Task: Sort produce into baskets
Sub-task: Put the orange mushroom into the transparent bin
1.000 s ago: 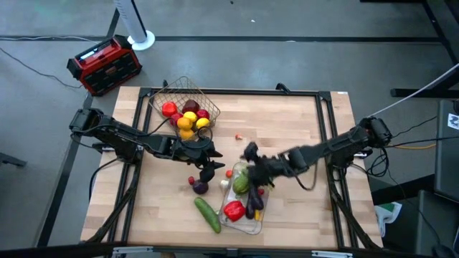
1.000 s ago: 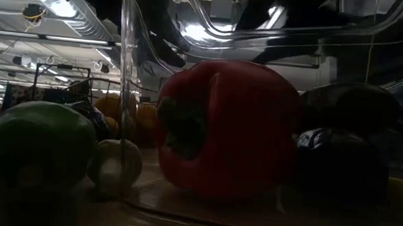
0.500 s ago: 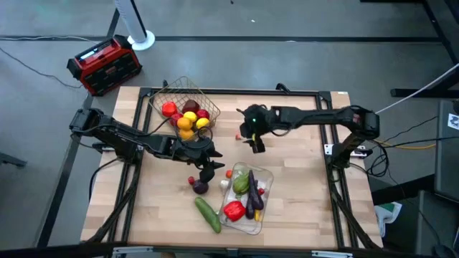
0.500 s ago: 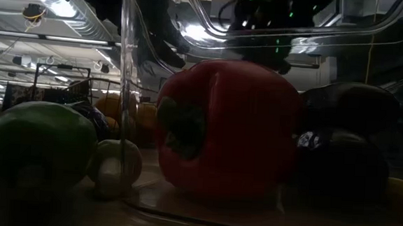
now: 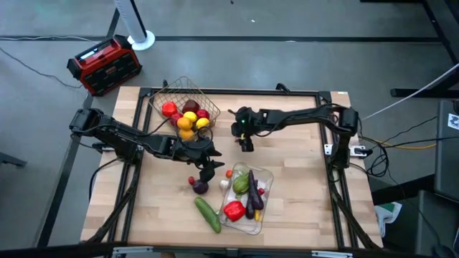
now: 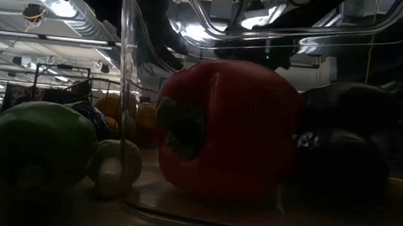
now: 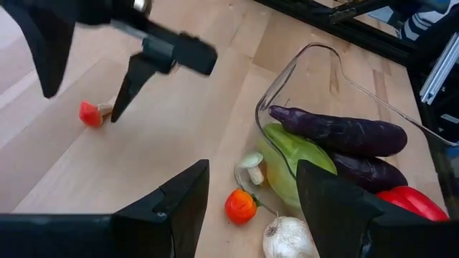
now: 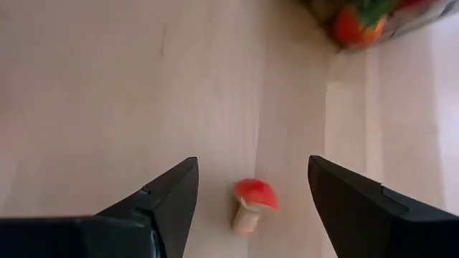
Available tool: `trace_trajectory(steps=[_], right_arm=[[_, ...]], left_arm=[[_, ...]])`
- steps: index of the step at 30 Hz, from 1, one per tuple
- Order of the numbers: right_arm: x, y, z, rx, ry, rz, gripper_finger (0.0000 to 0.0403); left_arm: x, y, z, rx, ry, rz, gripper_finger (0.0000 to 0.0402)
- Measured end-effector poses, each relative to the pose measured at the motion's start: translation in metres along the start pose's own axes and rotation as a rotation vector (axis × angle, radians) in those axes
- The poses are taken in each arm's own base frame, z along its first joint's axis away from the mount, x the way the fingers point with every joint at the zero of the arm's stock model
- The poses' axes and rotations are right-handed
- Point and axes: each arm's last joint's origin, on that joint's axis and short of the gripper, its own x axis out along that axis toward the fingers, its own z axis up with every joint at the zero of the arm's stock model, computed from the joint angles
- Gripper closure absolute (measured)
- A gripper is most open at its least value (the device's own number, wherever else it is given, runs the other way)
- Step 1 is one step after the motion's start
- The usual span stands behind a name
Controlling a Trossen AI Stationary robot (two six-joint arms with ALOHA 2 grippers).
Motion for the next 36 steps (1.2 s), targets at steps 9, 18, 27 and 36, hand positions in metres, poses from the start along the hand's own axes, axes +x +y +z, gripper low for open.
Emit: trace_trajectory(steps=[9, 18, 27, 36], right_arm=[[0.020, -0.002, -0.012, 0.015, 0.102, -0.103, 0.0144], [0.026, 0.001, -0.017, 0.017, 0.127, -0.052, 0.0176], [0.024, 0.000, -0.018, 0.014, 0.152, -0.098, 0.0301], [-0.004, 0.001, -0.010, 0.013, 0.157, -0.094, 0.0355]], left_arm=[[0.000, 0.000, 0.000, 0.000, -0.001, 0.003, 0.0196], [0.000, 0.000, 0.000, 0.000, -0.003, 0.004, 0.0196], [0.000, 0.000, 0.000, 0.000, -0.003, 0.006, 0.0196], [0.000, 0.000, 0.000, 0.000, -0.003, 0.006, 0.0196]])
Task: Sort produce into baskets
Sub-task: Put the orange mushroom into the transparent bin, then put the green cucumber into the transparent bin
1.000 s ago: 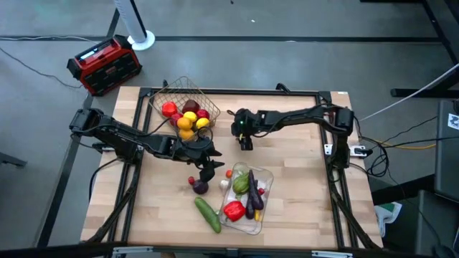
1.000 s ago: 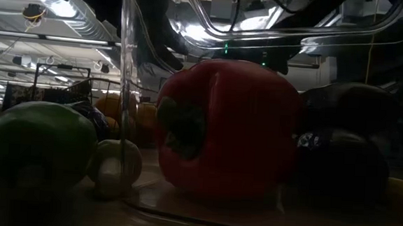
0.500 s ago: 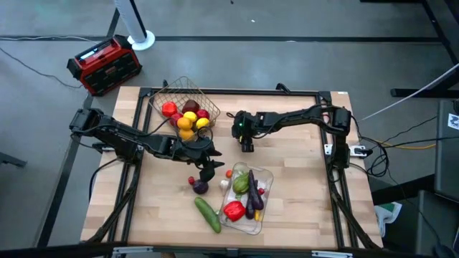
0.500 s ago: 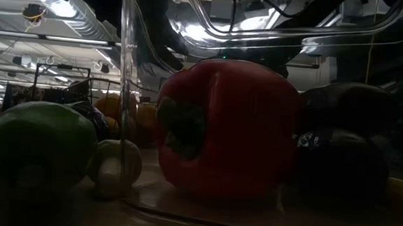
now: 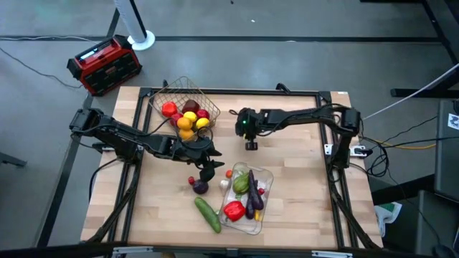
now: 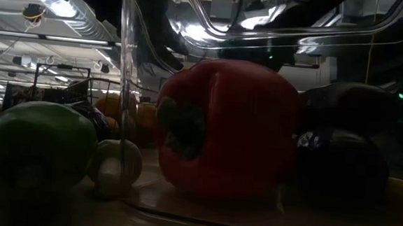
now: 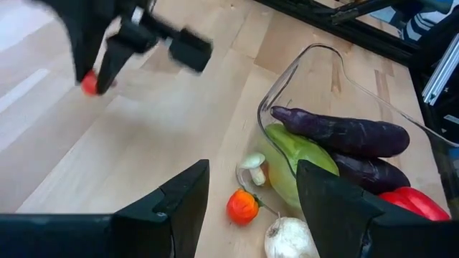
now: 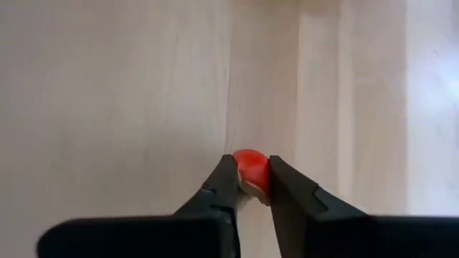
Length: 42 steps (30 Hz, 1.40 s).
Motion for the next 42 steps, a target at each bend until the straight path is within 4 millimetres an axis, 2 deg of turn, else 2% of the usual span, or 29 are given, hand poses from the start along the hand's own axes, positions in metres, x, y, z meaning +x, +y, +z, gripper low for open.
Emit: trace_trajectory(steps=[4, 7, 13, 18, 26, 33, 37, 42], right_arm=[[-0.027, 0.007, 0.006, -0.005, -0.023, 0.007, 0.0339], [-0.051, 0.021, 0.014, -0.044, -0.062, 0.027, 0.0332], [-0.095, 0.063, 0.030, -0.154, -0.185, 0.068, 0.0330], [-0.121, 0.103, 0.040, -0.249, -0.298, 0.120, 0.0329], [-0.135, 0.156, 0.043, -0.376, -0.365, 0.206, 0.0329], [-0.140, 0.174, 0.042, -0.396, -0.371, 0.242, 0.0325], [-0.140, 0.174, 0.042, -0.364, -0.367, 0.248, 0.0287], [-0.140, 0.173, 0.042, -0.344, -0.365, 0.249, 0.0207]], left_arm=[[0.000, 0.000, -0.001, 0.010, 0.008, 0.004, 0.0196], [0.000, 0.002, -0.003, 0.026, 0.029, 0.014, 0.0196], [0.000, 0.004, -0.007, 0.031, 0.077, 0.033, 0.0197], [-0.001, 0.004, -0.010, 0.032, 0.112, 0.026, 0.0197], [-0.001, 0.004, -0.012, -0.015, 0.138, 0.011, 0.0197], [-0.001, 0.001, -0.013, -0.019, 0.178, -0.062, 0.0192], [-0.002, 0.000, -0.014, -0.002, 0.188, -0.083, 0.0179], [-0.002, 0.000, -0.014, 0.007, 0.204, -0.114, 0.0154]])
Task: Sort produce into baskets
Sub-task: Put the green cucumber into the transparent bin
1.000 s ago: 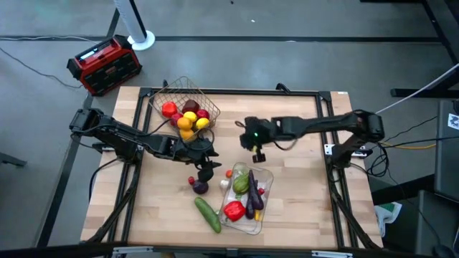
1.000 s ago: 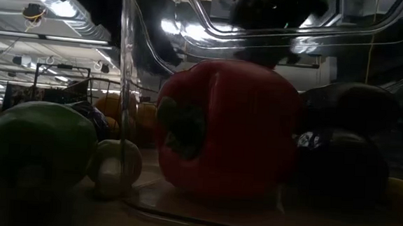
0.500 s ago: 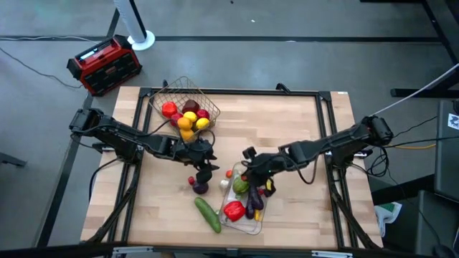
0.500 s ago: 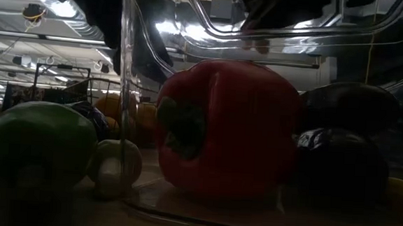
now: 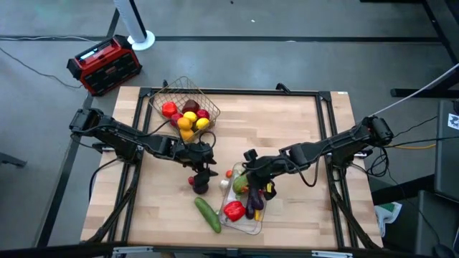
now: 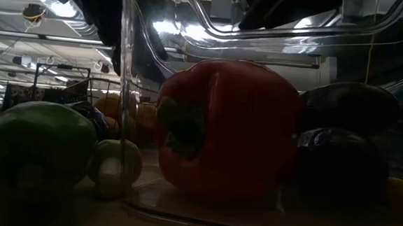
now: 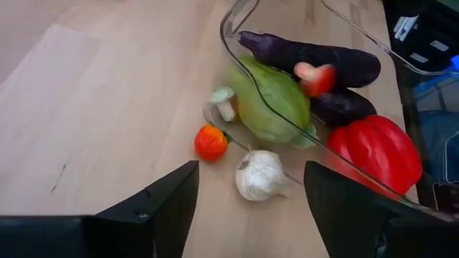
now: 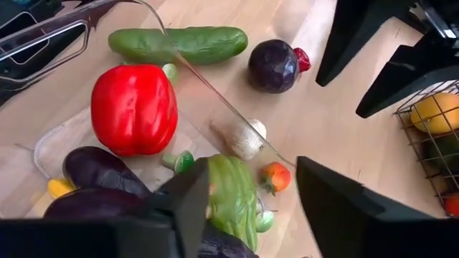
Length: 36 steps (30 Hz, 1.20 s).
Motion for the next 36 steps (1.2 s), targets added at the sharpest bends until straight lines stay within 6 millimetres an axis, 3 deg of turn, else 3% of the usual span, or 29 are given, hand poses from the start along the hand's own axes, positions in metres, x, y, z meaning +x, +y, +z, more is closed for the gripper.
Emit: trace_trajectory(steps=[6, 12, 21, 29, 36], right_arm=[[0.000, 0.000, 0.000, 0.000, 0.000, -0.001, 0.0129], [0.000, 0.000, 0.000, 0.000, 0.001, -0.003, 0.0093], [0.000, 0.000, -0.001, 0.000, 0.006, -0.002, 0.0086], [0.000, 0.000, -0.001, -0.001, 0.016, 0.001, 0.0086], [0.000, 0.000, -0.004, -0.002, 0.048, -0.015, 0.0086]], left_arm=[[0.001, 0.000, -0.001, 0.000, 0.006, 0.000, 0.0129], [0.009, -0.001, -0.005, 0.020, 0.024, 0.002, 0.0119], [0.006, -0.043, -0.017, 0.150, -0.034, -0.157, 0.0119], [0.003, -0.085, -0.056, 0.305, 0.049, -0.266, 0.0119], [0.021, -0.102, -0.088, 0.533, 0.087, -0.229, 0.0119]])
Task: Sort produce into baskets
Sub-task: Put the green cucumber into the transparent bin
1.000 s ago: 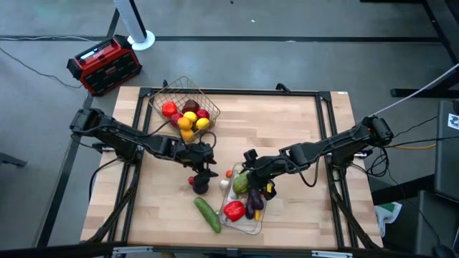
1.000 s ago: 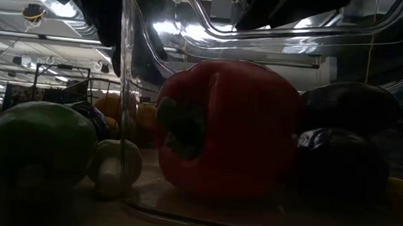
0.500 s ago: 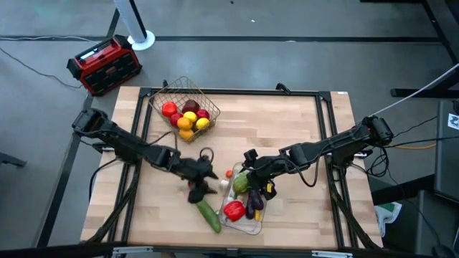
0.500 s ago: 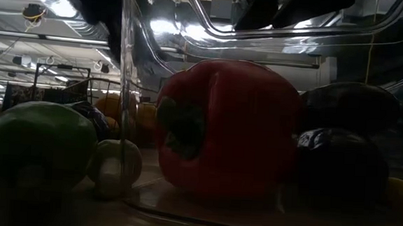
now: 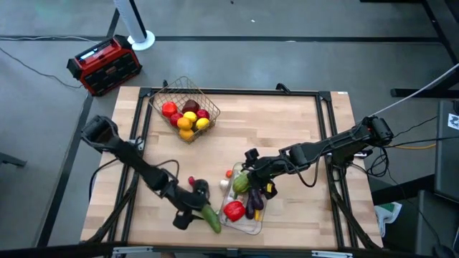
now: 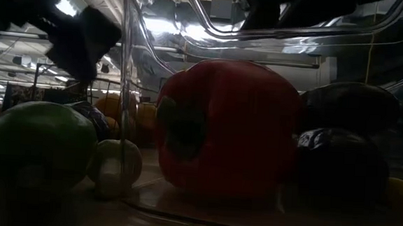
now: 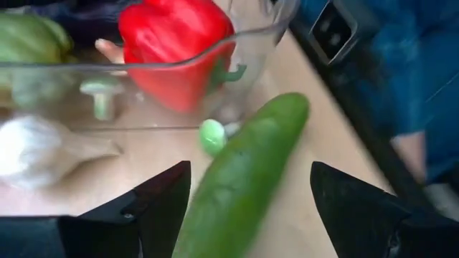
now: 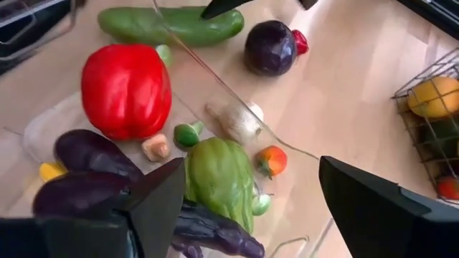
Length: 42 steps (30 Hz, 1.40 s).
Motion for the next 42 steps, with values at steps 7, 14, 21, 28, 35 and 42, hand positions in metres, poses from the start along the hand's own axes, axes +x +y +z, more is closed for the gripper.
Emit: trace_trajectory(steps=[7, 14, 21, 28, 35, 42], right_arm=[[0.000, 0.000, -0.002, -0.002, 0.028, -0.019, 0.0086], [0.000, 0.000, -0.003, -0.002, 0.035, -0.018, 0.0086], [0.000, 0.000, -0.004, 0.004, 0.049, -0.014, 0.0086], [0.000, 0.002, -0.008, 0.046, 0.088, -0.004, 0.0086], [-0.004, 0.001, -0.008, 0.046, 0.089, -0.004, 0.0086], [-0.015, 0.001, -0.008, 0.046, 0.083, -0.008, 0.0086]], left_arm=[[0.027, -0.003, -0.004, 0.182, 0.061, 0.026, 0.0119], [0.043, -0.003, -0.014, 0.200, 0.120, 0.032, 0.0119], [0.045, -0.003, -0.016, 0.165, 0.124, 0.039, 0.0151], [0.042, -0.004, -0.009, 0.045, 0.101, 0.041, 0.0219], [0.035, -0.012, 0.026, 0.001, -0.007, 0.017, 0.0204], [0.033, -0.001, 0.057, 0.041, -0.089, 0.045, 0.0191]])
